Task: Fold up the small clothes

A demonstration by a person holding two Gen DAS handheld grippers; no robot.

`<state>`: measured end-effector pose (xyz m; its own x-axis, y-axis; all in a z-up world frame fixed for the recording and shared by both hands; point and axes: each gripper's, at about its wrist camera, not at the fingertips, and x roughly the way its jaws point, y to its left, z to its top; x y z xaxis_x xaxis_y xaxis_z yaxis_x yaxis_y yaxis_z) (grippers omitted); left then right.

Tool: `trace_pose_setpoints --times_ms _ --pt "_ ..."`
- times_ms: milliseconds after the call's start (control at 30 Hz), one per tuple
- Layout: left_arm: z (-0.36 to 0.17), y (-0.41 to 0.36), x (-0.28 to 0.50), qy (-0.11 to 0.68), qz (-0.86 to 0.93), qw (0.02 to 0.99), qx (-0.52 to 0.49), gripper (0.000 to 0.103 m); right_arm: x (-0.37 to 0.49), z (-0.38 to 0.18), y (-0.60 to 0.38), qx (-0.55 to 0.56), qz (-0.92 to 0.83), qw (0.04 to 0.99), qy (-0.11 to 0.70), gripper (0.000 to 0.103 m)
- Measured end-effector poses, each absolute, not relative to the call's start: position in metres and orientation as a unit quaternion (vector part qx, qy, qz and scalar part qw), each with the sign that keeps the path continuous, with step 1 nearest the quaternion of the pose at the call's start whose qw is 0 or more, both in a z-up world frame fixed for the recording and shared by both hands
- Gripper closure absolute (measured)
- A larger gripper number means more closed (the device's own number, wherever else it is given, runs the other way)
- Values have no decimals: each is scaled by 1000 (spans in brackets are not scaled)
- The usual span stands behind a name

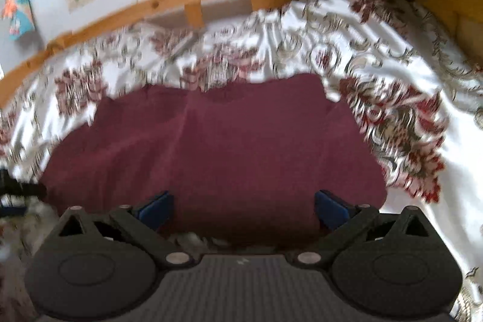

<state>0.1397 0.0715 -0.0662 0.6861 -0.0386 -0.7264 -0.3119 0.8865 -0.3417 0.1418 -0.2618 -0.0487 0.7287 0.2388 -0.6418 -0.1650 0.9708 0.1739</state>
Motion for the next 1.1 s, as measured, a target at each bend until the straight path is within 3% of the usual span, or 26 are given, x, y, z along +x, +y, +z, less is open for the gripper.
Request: trace_pose_setpoints --times_ms 467,767,1100 --pt "-50 67 171 379 69 910 -156 1 132 -45 -267 81 88 948 294 0" --pt "-49 65 214 390 53 914 -102 1 137 -41 -225 -18 107 973 206 0" --pt "-72 73 221 416 52 902 -100 1 155 -71 -194 -43 152 947 281 1"
